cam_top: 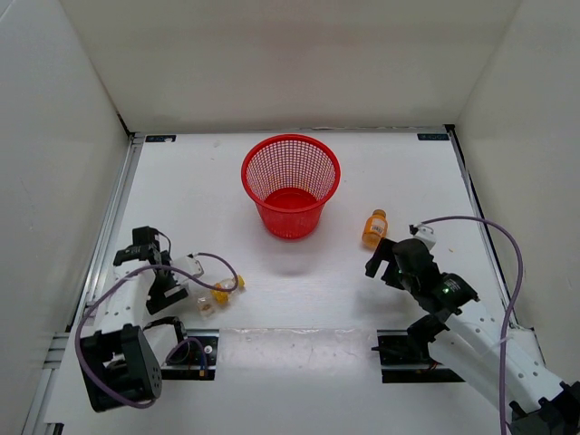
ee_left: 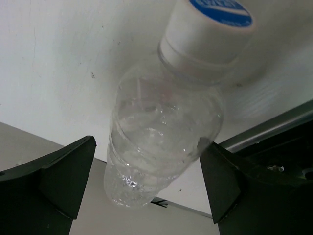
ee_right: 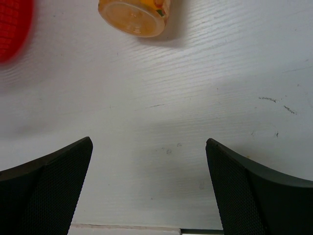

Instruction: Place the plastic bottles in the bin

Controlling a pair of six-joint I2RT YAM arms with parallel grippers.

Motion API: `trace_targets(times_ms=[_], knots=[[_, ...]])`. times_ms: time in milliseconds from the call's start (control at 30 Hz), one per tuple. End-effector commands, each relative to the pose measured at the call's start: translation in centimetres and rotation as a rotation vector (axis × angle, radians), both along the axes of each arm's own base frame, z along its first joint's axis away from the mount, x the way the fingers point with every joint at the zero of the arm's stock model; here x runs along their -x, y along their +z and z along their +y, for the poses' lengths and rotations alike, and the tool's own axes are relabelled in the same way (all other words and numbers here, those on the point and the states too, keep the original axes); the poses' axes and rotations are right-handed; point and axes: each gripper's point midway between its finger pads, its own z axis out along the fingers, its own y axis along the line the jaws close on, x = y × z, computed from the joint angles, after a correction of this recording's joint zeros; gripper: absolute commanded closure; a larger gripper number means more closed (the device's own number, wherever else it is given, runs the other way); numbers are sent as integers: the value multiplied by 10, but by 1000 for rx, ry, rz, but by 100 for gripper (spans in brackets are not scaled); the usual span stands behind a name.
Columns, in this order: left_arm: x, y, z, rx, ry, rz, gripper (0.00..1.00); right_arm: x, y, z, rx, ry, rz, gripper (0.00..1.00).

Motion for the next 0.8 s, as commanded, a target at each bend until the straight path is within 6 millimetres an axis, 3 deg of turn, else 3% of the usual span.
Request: trace_targets(times_ms=[0,100,133,267,400,433,500,533,600,633,667,767], knots=[[-19,0,0,13,27,-48,4,-10,22,6,-21,16,-61,0],[-30,5,-1,33,50,-69,25,-12,26,6,-28,2,-71,0],[-28,3,0,35,59,-57,36,-12,26,6,-28,2,-71,0],[-28,10,2,35,70,-53,59,-14,27,3,-23,-18,-77,0],[-46,40,-6,112,133,-128,60,-19,33,-1,-7,-43,-99,0],[-67,68,-6,126,147,-217,60,-18,29,-4,9,-65,-82,0],[-90,100,-16,215,177,-317,60,-21,34,-9,15,-118,-79,0],[-116,141,-17,259,222,-432,64,-22,30,-12,44,-128,-59,0],[-142,188,-32,375,248,-558,68,-23,30,-13,66,-140,-30,0],[-159,240,-36,442,302,-698,68,-27,33,-12,85,-145,-18,0],[-176,267,-39,492,311,-781,64,-29,34,-11,94,-145,-7,0],[-199,349,-75,750,285,-953,58,-33,37,-8,120,-149,36,0]])
